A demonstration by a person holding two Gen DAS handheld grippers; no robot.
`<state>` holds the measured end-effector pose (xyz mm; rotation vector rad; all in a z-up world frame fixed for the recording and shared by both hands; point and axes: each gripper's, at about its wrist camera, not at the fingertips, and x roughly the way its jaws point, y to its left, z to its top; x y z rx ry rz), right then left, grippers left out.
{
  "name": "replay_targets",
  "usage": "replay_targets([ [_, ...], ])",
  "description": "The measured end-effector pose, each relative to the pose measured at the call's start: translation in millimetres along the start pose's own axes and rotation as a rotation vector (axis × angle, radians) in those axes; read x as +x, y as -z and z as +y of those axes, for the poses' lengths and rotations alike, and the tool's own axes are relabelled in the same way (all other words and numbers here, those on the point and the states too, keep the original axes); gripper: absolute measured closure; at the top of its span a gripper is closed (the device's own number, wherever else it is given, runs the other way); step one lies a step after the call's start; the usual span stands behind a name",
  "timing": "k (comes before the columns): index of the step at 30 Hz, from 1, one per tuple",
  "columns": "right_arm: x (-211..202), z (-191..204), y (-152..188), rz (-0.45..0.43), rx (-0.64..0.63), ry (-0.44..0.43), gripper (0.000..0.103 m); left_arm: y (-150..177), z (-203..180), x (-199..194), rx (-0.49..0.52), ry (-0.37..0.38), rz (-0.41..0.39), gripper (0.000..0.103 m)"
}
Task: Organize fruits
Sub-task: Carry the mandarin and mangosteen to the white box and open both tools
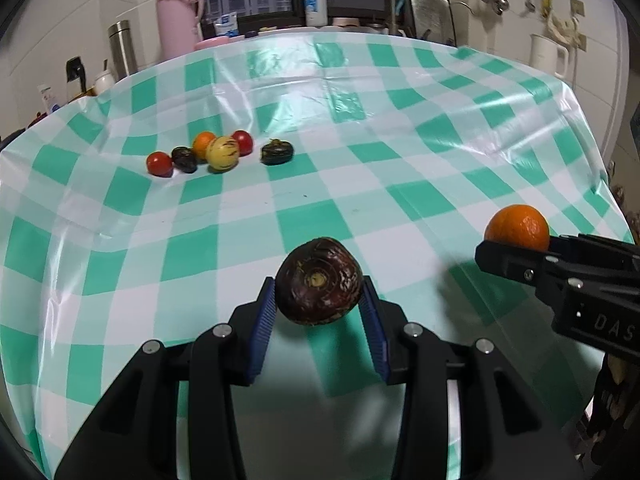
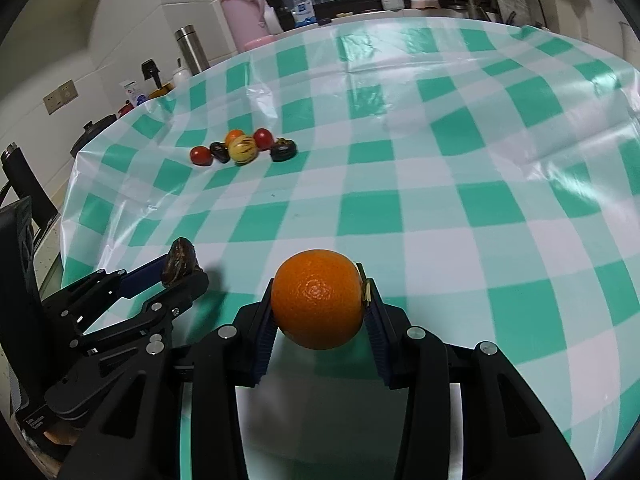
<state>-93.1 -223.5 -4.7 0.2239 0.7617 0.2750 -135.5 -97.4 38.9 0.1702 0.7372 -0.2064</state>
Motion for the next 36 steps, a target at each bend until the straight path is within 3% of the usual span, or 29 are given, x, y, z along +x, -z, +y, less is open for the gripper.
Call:
replay_targets([
  [15,-25.1,-51.5,36.2,0.003,0.074,0.053,0.062,9.5,-42.7,-1.5,0.105,0.029,0.027,0.061],
  [25,-56.6,-87.6,52.8,-0.049,0.107,0.122,0.062,15.7,-84.1,-5.5,0.201,0.071,0.030,0.061],
  [36,-119.6,-160.0,89.3,-0.132,0.217,0.255,0.062,20.0,-164.2,-20.5,0.351,0.249,0.024,0.061],
])
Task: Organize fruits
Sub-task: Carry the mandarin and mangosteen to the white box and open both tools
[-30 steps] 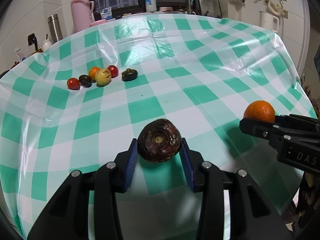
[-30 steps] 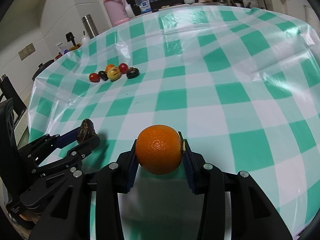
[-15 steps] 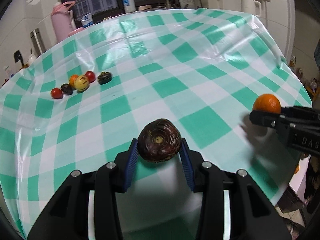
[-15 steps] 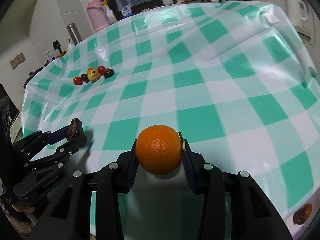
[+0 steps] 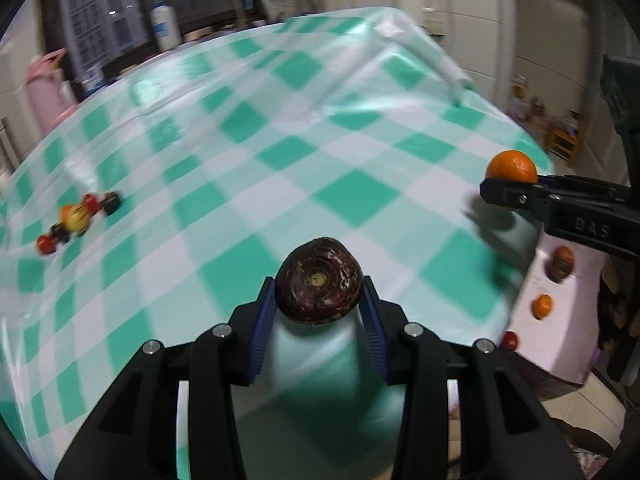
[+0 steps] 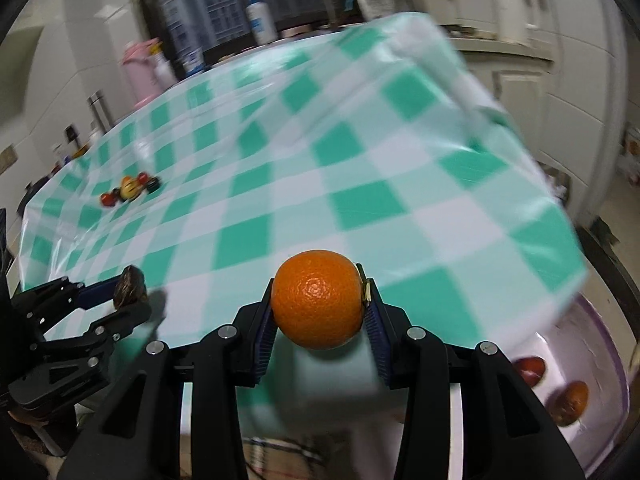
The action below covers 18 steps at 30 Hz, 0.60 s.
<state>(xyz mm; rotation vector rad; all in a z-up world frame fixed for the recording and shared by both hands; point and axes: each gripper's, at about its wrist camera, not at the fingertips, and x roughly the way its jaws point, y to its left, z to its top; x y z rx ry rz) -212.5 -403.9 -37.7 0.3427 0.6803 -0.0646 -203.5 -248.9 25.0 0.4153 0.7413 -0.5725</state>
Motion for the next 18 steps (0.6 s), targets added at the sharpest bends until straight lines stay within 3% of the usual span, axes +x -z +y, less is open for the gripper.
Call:
replay_targets([
  [11,-34.4,-96.7,37.5,-0.015,0.154,0.193,0.062,-20.6,-105.7,10.8,0.239,0.197,-0.010,0.061],
  [16,-23.7,-136.8,59.5,0.100,0.151,0.322,0.062,-16.2,-165.2,20.3,0.396,0.319,0.007,0.061],
  [18,-7.0,-152.5,72.1,0.200,0.153,0.351,0.062,-12.4,-185.3,30.3,0.435,0.363,0.045,0.061],
])
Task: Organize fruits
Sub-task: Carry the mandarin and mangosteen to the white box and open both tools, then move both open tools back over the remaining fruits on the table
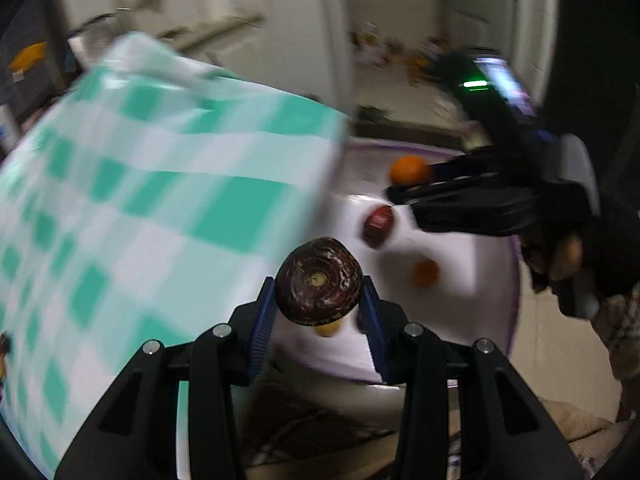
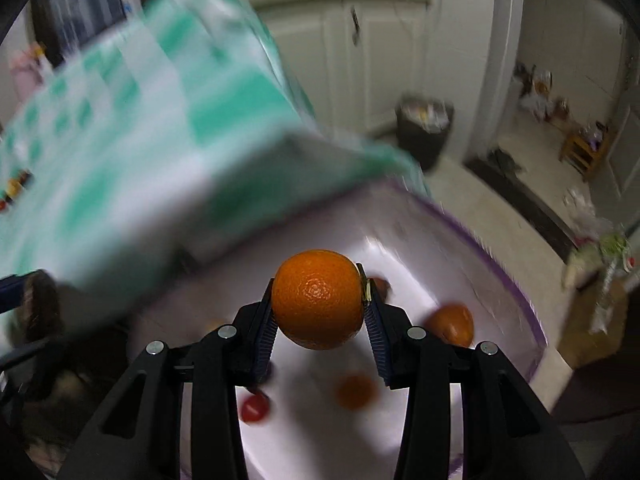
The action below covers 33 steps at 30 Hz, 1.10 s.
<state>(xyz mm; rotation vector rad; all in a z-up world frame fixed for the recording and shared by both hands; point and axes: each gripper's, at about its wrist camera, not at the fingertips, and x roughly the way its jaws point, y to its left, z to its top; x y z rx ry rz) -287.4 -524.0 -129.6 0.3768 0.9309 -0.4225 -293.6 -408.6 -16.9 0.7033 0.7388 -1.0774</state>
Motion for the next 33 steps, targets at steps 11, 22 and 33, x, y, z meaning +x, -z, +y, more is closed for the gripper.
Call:
replay_targets([
  [11,125.8,9.3,21.8,0.401,-0.178,0.056,0.062,8.3,-23.6,138.7,-0.004,0.091,0.333,0.061],
  [22,157.9,2.4,26.9,0.499,-0.136,0.070,0.060,4.7,-22.3,181.4,-0.013,0.038,0.346,0.061],
  [33,77.1,-5.8,2.5,0.307,-0.070,0.060,0.032,5.3,-51.9,74.1,0.211,0.084,0.027,0.020],
])
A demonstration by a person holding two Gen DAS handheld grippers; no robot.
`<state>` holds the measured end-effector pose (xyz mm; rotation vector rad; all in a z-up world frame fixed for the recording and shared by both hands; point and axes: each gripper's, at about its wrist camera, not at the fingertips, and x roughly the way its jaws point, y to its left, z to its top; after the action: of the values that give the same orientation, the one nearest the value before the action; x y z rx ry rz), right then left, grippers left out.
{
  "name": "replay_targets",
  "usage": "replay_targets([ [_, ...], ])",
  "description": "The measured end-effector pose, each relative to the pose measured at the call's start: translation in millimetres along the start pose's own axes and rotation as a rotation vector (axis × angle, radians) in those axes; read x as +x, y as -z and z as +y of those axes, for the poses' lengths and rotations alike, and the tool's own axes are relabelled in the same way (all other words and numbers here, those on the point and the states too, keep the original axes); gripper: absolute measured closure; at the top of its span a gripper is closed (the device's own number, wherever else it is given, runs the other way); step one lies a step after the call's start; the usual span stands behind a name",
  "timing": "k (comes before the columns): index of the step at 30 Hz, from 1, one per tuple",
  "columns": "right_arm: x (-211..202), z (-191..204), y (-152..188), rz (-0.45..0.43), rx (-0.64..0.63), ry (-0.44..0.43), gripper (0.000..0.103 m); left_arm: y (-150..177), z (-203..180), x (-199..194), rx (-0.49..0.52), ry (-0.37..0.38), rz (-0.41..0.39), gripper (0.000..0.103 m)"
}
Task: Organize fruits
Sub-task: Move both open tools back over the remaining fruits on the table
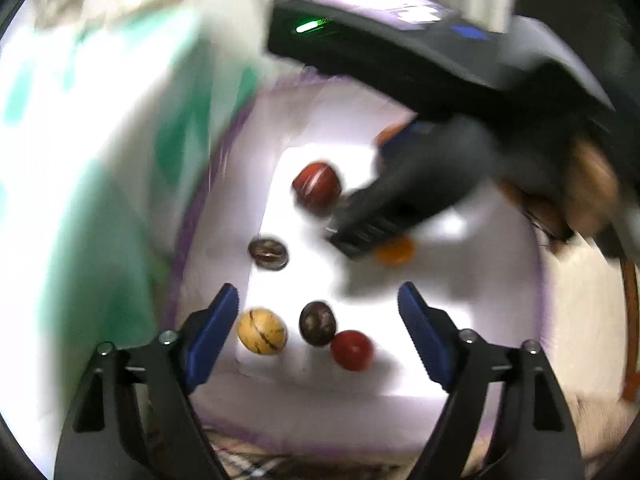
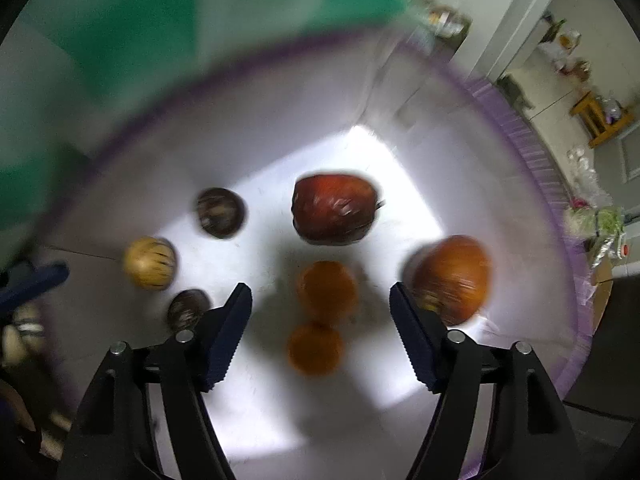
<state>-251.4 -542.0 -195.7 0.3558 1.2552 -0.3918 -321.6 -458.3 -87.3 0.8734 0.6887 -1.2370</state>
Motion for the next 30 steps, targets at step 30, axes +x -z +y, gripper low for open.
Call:
replay_targets([
  [30,-114.1,572.7,-163.4,-0.385,-0.652,-0.378,0.026,384.7,404.7,-293.9,-1.480,-0.836,-0.179,0.002],
])
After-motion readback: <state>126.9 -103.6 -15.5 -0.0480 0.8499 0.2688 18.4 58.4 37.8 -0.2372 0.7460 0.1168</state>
